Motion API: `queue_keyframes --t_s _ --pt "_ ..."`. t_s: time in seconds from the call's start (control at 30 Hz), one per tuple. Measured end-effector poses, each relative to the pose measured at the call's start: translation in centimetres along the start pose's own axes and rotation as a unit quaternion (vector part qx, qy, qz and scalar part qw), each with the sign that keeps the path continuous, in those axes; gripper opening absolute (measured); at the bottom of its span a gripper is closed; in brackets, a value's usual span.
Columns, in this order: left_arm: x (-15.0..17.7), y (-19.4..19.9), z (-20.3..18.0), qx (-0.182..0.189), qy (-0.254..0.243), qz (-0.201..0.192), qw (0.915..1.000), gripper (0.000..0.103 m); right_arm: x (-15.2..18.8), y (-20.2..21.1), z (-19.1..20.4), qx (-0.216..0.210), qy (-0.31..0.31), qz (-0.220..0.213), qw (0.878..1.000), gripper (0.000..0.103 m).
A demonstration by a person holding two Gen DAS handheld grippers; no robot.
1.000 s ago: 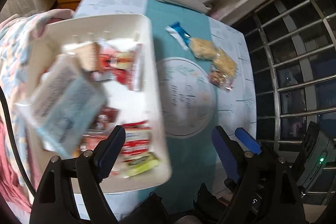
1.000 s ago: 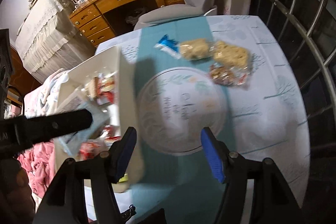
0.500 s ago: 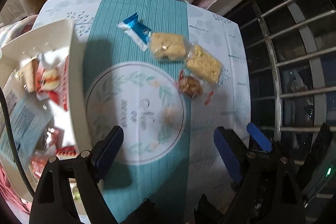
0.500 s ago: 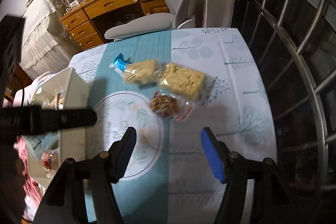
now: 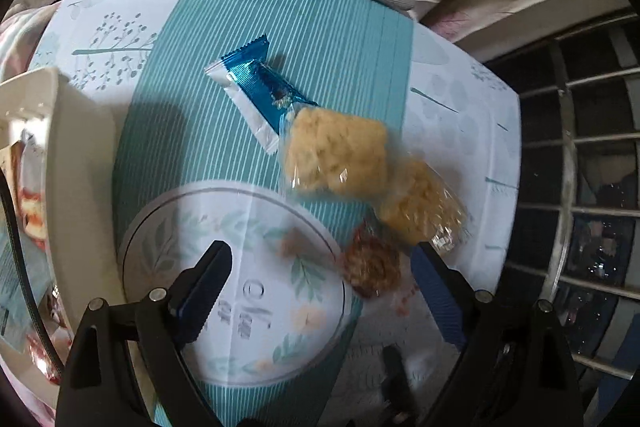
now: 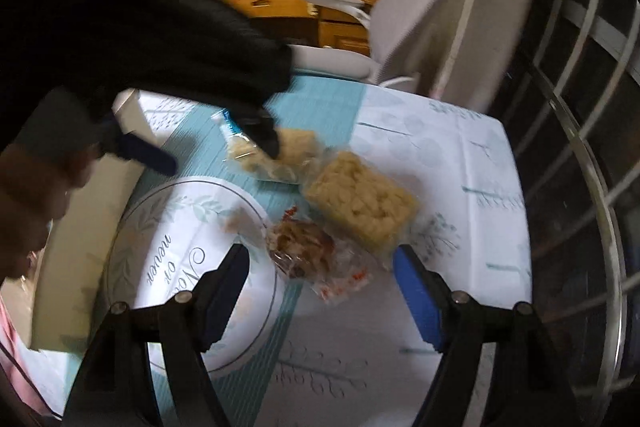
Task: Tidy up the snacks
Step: 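Grasp the clear puffed-snack bag with the left tool while the right tool grasps the clear nut bag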
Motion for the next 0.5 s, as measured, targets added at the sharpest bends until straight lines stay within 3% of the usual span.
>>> queue_keyframes --t_s 0.2,0.33,0.5 --pt "-1.2 -3.0 -0.1 -0.023 0.003 0.014 0.9996 0.09 0.8 -2.1 1.5 -0.002 0.038 -0.011 0.999 0.074" --pt "-1.8 -4.3 -0.5 -0.038 -0.005 0.016 0.9992 0.09 1.5 -3.4 1.7 -0.002 0.036 0.0 0.999 0.062" --pt "-2.5 -5.9 -1.1 -0.051 -0.012 0.025 0.9983 0.09 2.5 -4.7 1.9 -0.001 0.019 0.021 1.0 0.056"
Point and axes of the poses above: each gripper's, at about its wrist camera, not at the fingertips, and y roughly against the way its jaws point, z to its left, x to its underside, the point moved 2 cm from there along -y, roughly the way its jaws point, and after that the axes turned 11 degrees about -z, right-handed, at the moved point
